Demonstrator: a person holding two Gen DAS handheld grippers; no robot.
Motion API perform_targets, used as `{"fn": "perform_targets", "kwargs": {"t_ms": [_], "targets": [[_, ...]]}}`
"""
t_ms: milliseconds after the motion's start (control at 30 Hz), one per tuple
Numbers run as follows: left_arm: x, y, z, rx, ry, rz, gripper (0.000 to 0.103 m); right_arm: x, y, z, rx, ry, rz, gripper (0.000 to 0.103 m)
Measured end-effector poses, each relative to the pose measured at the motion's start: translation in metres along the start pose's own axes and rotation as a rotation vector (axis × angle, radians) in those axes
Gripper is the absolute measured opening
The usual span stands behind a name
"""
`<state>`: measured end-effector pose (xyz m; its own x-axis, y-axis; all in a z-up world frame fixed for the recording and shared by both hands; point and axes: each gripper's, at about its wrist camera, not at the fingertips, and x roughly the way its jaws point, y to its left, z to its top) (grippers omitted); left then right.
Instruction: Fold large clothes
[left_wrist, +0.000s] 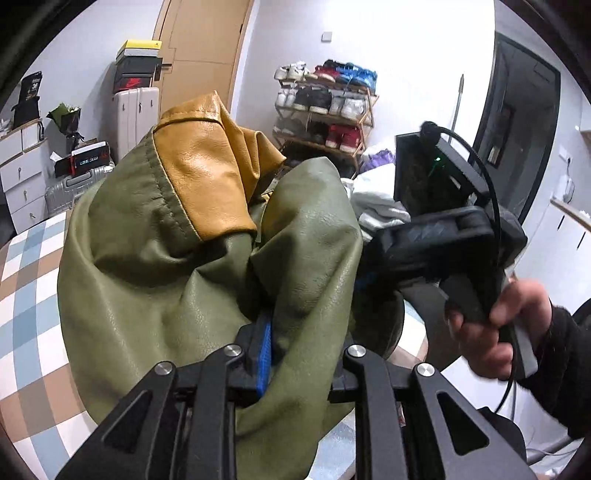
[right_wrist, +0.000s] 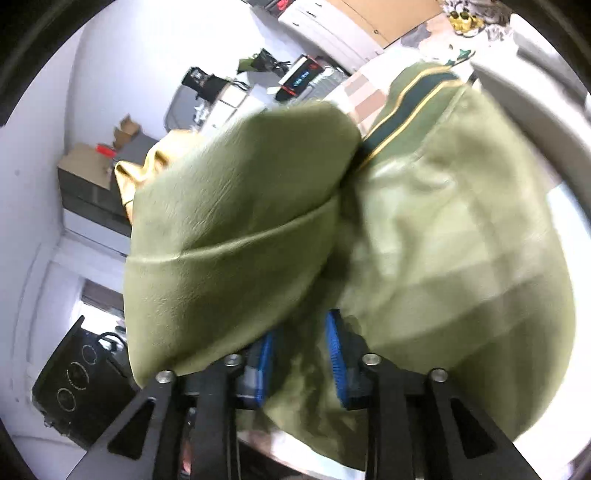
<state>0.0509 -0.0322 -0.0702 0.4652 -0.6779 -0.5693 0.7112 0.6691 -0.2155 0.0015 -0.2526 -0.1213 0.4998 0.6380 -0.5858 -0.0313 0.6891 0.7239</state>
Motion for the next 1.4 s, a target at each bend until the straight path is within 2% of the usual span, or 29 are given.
{"fn": "perform_targets", "kwargs": {"t_ms": [33,67,133,167,200,233,267,300,400,467,500,533,600,667,733,767,800,833,867,900,933,967,1000,1033,1100,1200,1267,1300,1400], "targets": [[-0.006,0.006,-0.001,-0.009,-0.003,-0.01,0.017,-0.005,0.001,0.003,-0.007,-0.006,0.002,0.045],[-0.009,0.006,-0.013,-0.013,-0.004,-0.022,0.017,-0.009,0.002,0.005,-0.007,-0.009,0.02,0.049],[-0.015,0.012,-0.018,-0.006,-0.011,-0.045,0.017,-0.019,0.0,0.009,0.022,-0.033,0.097,0.076],[-0.021,0.014,-0.026,0.006,-0.015,-0.05,0.017,-0.027,-0.003,0.011,0.049,-0.06,0.132,0.082],[-0.022,0.014,-0.03,0.022,-0.014,-0.062,0.017,-0.032,-0.005,0.011,0.076,-0.088,0.185,0.097],[-0.016,0.011,-0.034,0.036,-0.016,-0.069,0.017,-0.037,-0.008,0.012,0.105,-0.123,0.268,0.103],[-0.016,0.009,-0.035,0.057,-0.019,-0.066,0.018,-0.039,-0.007,0.012,0.117,-0.14,0.321,0.103],[-0.007,0.003,-0.032,0.075,-0.016,-0.062,0.018,-0.036,-0.004,0.013,0.11,-0.121,0.32,0.103],[0.003,-0.013,-0.033,0.152,0.004,-0.049,0.024,-0.001,0.032,0.014,0.022,0.001,0.189,0.103],[0.013,-0.023,-0.029,0.192,0.006,-0.044,0.033,0.022,0.052,0.016,-0.016,0.07,0.128,0.103],[0.014,-0.031,-0.03,0.23,-0.001,-0.039,0.042,0.031,0.061,0.021,-0.051,0.093,0.095,0.103],[0.009,-0.035,-0.037,0.26,-0.002,-0.039,0.051,0.044,0.078,0.024,-0.116,0.119,0.002,0.103],[0.005,-0.045,-0.045,0.322,0.005,-0.028,0.059,0.07,0.091,0.03,-0.168,0.187,-0.142,0.103],[-0.003,-0.052,-0.05,0.384,0.021,-0.01,0.06,0.088,0.092,0.035,-0.171,0.216,-0.207,0.103],[-0.022,-0.048,-0.046,0.366,0.025,-0.064,0.06,0.095,0.084,0.035,-0.164,0.221,-0.225,0.103],[-0.031,-0.043,-0.042,0.338,0.019,-0.099,0.06,0.091,0.078,0.038,-0.189,0.208,-0.223,0.102],[-0.05,-0.034,-0.036,0.29,-0.004,-0.132,0.06,0.083,0.072,0.035,-0.209,0.188,-0.219,0.094],[-0.07,-0.023,-0.028,0.242,-0.055,-0.121,0.062,0.077,0.07,0.033,-0.22,0.158,-0.21,0.079],[-0.087,-0.011,-0.022,0.19,-0.111,-0.092,0.062,0.072,0.07,0.03,-0.23,0.128,-0.197,0.071],[-0.099,0.001,-0.017,0.14,-0.155,-0.057,0.064,0.065,0.072,0.027,-0.248,0.099,-0.177,0.056],[-0.108,0.015,-0.012,0.087,-0.19,-0.007,0.07,0.06,0.073,0.023,-0.262,0.086,-0.17,0.05],[-0.114,0.037,-0.007,-0.005,-0.218,0.11,0.073,0.057,0.075,0.02,-0.268,0.072,-0.161,0.047],[-0.113,0.052,-0.005,-0.064,-0.228,0.157,0.073,0.05,0.078,0.017,-0.268,0.051,-0.138,0.043],[-0.108,0.072,-0.003,-0.154,-0.227,0.159,0.073,0.042,0.079,0.017,-0.271,0.037,-0.119,0.04],[-0.089,0.097,0.001,-0.3,-0.162,0.123,0.073,0.031,0.084,0.015,-0.281,0.001,-0.069,0.038],[-0.057,0.107,0.007,-0.451,-0.107,-0.044,0.072,0.025,0.092,0.018,-0.274,-0.018,-0.001,0.037],[-0.046,0.097,0.013,-0.468,-0.1,-0.137,0.072,0.026,0.107,0.021,-0.3,-0.031,0.035,0.036],[-0.045,0.084,0.023,-0.445,-0.112,-0.124,0.072,0.022,0.111,0.021,-0.317,-0.032,0.056,0.035],[-0.049,0.04,0.053,-0.338,-0.167,-0.146,0.072,-0.001,0.108,0.018,-0.336,-0.058,0.139,0.034]]}}
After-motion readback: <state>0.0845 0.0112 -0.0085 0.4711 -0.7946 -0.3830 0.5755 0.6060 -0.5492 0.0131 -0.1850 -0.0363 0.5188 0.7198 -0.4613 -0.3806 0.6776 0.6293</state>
